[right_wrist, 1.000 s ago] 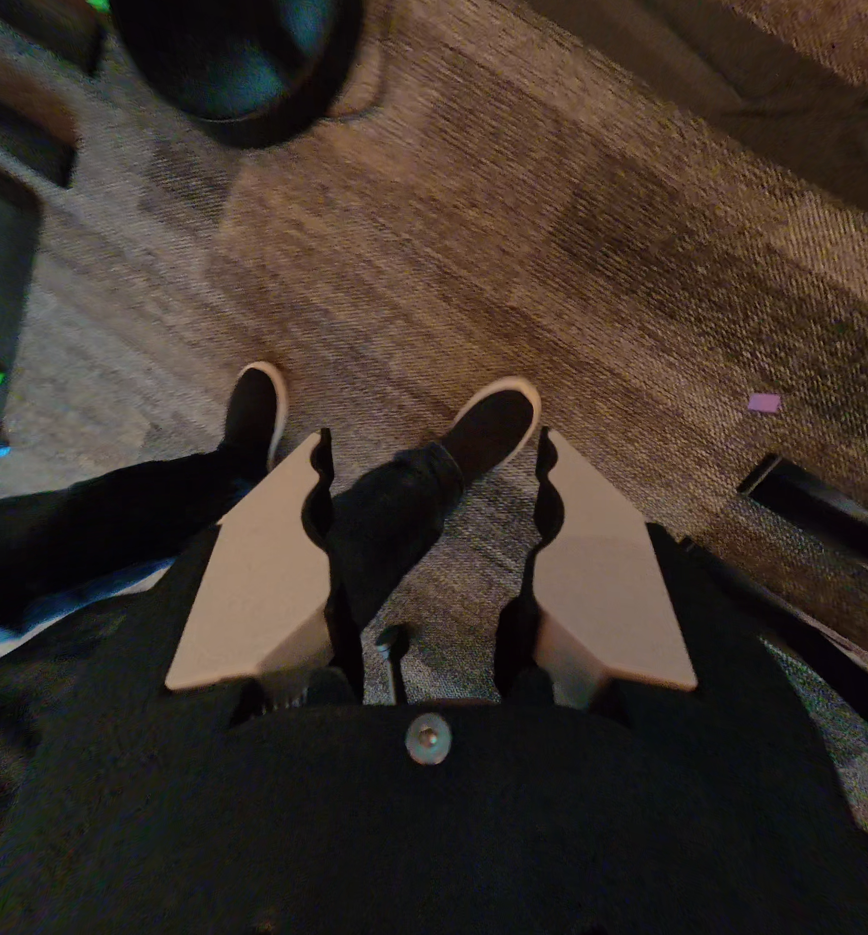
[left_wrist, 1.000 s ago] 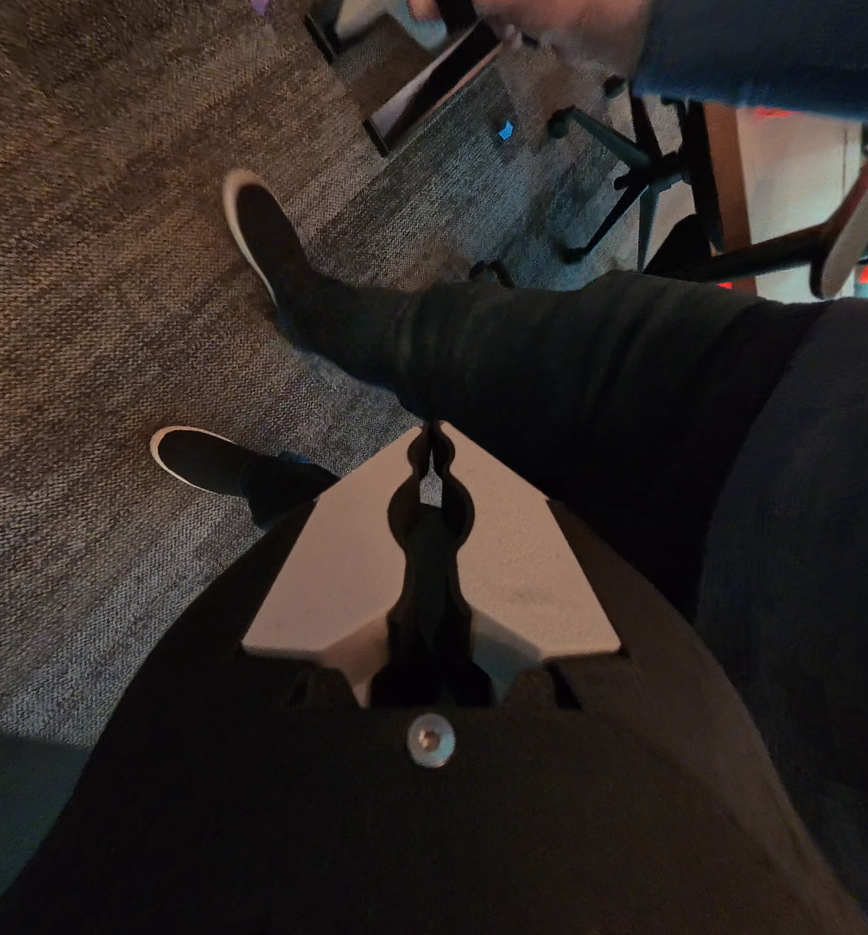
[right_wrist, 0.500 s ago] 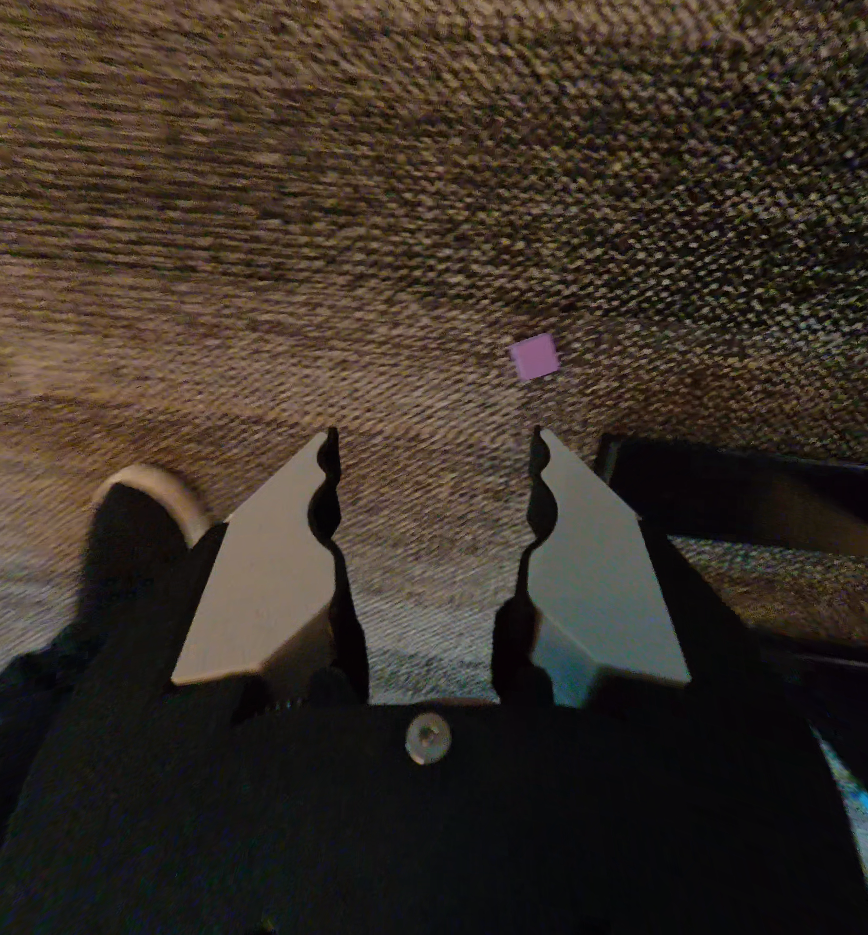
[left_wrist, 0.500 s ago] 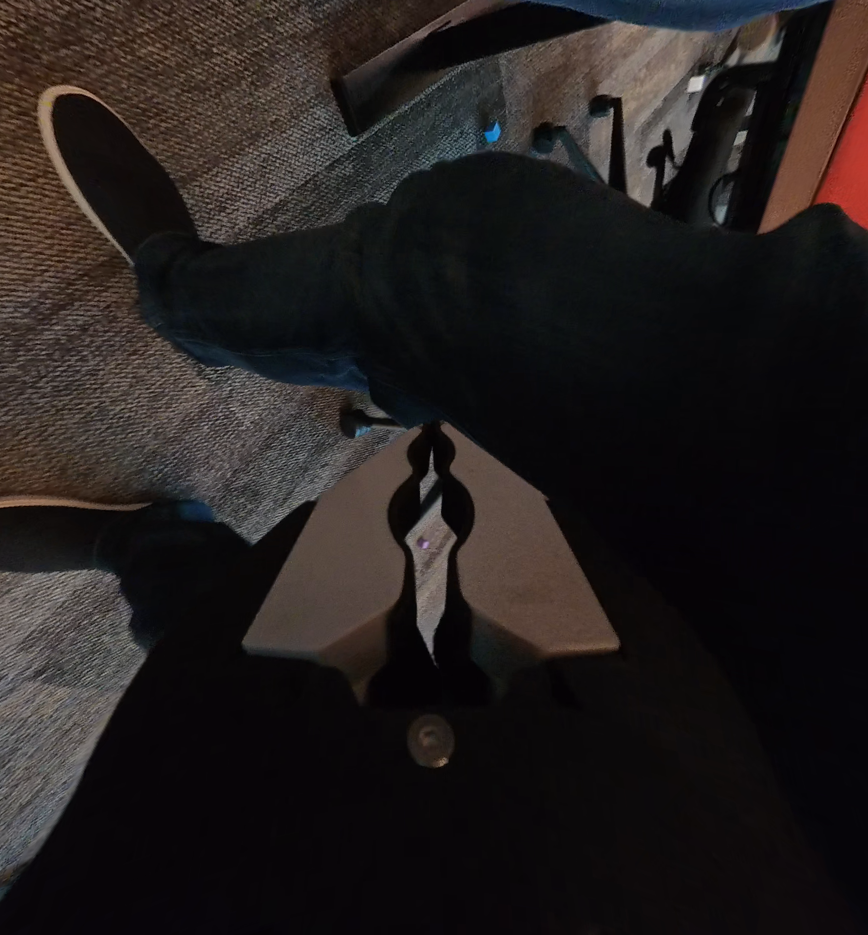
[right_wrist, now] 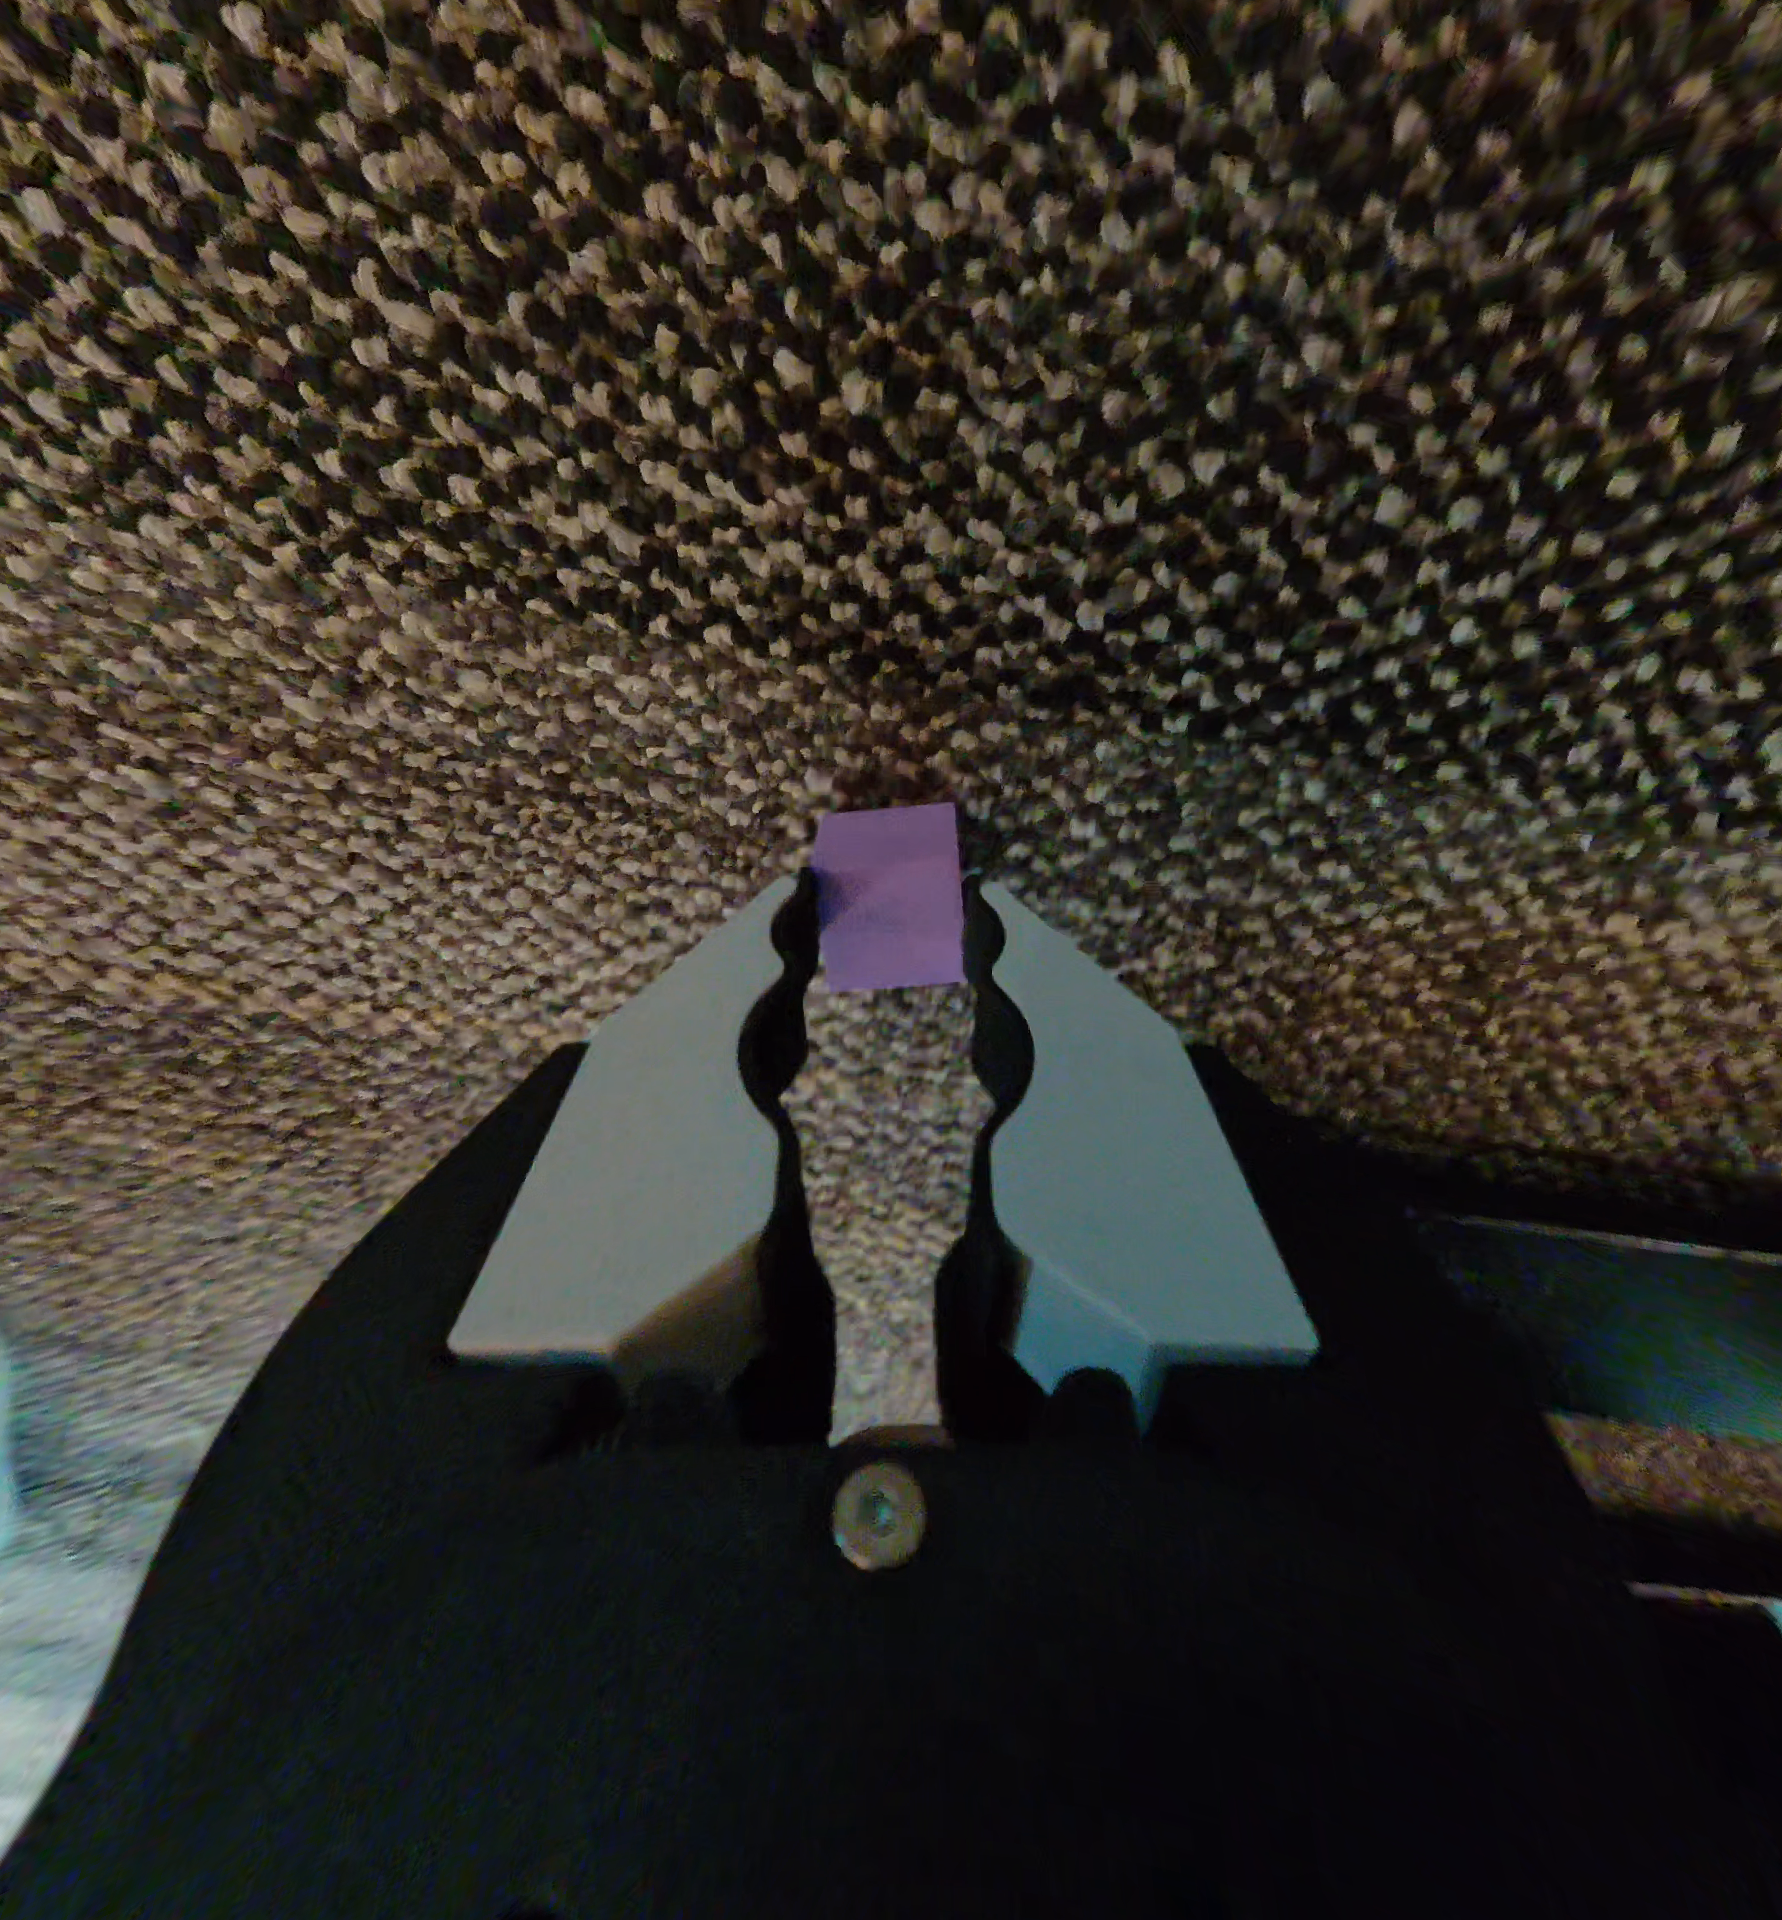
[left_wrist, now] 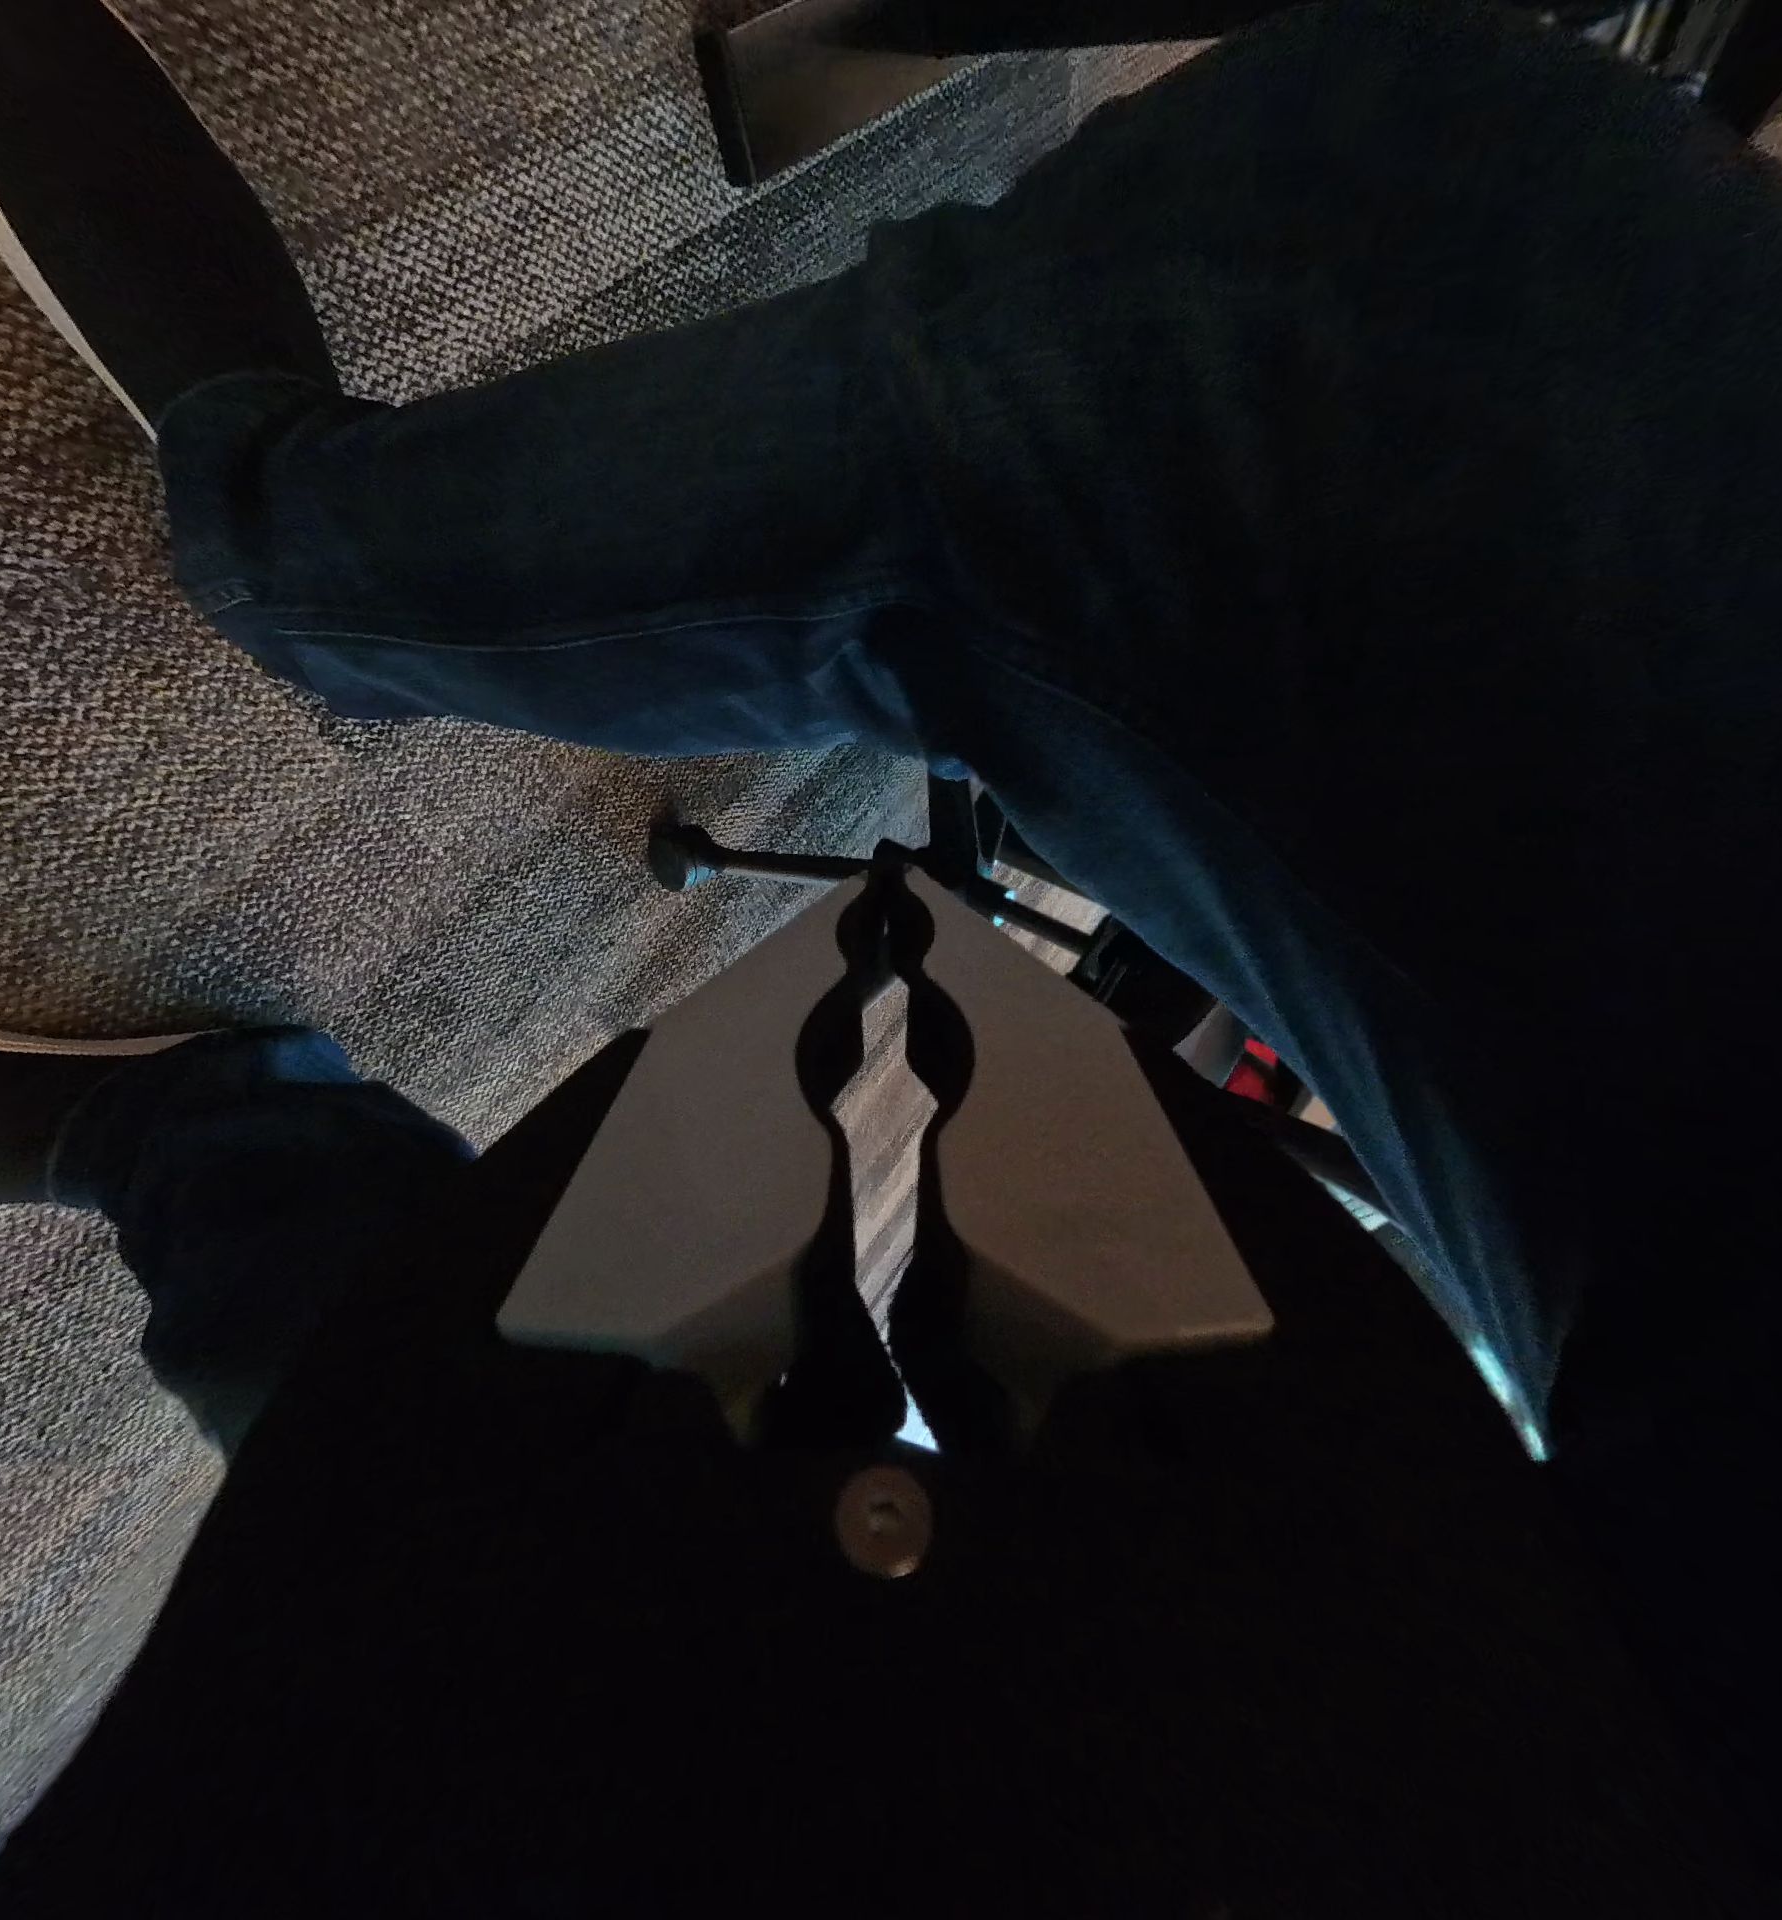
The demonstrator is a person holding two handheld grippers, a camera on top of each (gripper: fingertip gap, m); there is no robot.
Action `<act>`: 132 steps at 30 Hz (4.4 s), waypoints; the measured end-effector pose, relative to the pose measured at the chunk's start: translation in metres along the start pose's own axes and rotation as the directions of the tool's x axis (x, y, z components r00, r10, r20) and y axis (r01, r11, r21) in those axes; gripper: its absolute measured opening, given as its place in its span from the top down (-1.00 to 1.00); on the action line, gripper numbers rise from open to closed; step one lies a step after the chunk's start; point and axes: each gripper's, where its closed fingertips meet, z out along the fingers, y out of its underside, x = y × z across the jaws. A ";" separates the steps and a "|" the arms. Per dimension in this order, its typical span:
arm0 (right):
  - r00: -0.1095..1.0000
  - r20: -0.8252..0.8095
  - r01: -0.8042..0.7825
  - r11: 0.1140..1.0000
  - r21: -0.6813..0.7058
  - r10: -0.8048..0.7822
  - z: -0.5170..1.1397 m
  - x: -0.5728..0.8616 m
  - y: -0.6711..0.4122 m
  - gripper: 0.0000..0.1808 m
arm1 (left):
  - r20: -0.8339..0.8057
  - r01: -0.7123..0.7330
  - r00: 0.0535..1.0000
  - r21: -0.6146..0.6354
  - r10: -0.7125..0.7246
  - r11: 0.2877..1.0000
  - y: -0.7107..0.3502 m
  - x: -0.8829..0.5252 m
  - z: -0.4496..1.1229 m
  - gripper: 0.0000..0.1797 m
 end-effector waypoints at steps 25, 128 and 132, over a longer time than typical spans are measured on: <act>0.142 0.275 0.626 0.302 0.719 -0.951 -0.649 -0.614 0.019 0.72 | 0.264 -0.061 0.961 0.503 -0.086 0.862 0.113 0.141 -0.210 1.00; -0.894 0.010 0.251 -0.484 0.838 -0.447 -0.724 -1.034 0.295 0.71 | 0.504 -0.441 -0.419 0.615 -0.756 0.654 0.635 0.052 -0.803 1.00; -0.856 -0.116 0.083 -0.355 0.931 -0.504 -0.926 -1.063 0.317 0.72 | 0.445 -0.471 -0.433 0.630 -0.784 0.617 0.624 0.118 -0.766 1.00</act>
